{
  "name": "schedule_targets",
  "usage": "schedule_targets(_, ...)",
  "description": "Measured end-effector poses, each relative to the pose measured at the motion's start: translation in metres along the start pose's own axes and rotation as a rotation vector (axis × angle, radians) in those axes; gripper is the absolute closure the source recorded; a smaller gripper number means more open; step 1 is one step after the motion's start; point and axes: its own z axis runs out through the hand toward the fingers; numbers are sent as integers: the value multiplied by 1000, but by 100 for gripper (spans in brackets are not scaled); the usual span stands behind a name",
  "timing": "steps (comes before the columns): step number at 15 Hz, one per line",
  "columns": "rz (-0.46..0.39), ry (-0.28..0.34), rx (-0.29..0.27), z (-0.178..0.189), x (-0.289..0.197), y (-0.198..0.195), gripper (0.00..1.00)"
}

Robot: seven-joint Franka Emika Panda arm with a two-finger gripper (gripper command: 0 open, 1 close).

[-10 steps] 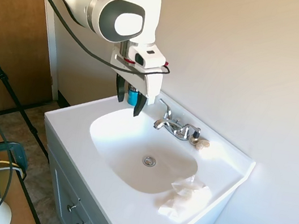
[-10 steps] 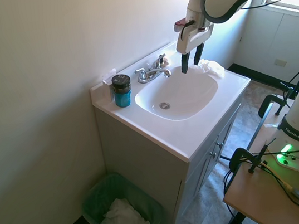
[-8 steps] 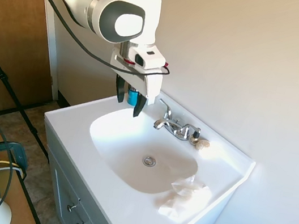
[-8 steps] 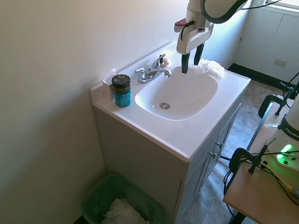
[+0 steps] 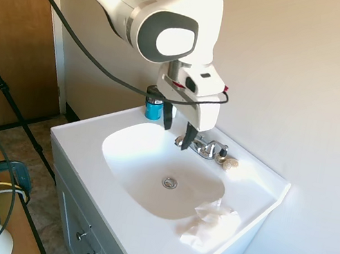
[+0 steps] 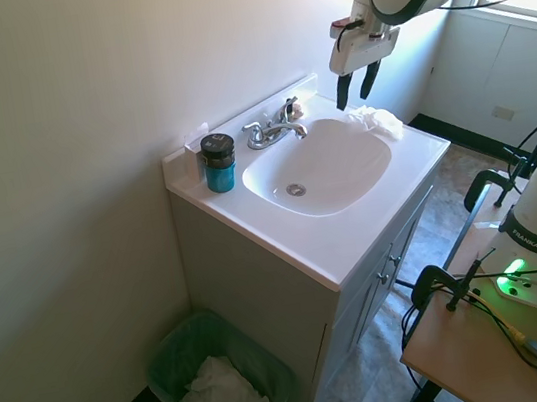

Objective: Throw the tissue in the trash bin

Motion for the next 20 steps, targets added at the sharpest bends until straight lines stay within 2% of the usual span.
schedule_targets(4,132,26,-5,20,69,30,0)
schedule_targets(7,196,24,-34,43,107,45,0)
schedule_targets(12,239,-5,-85,82,138,48,0)
schedule_targets(18,276,-52,-121,124,158,59,0)
schedule_targets(19,278,-63,-125,131,159,62,100)
schedule_targets(20,277,-72,-127,136,160,65,100)
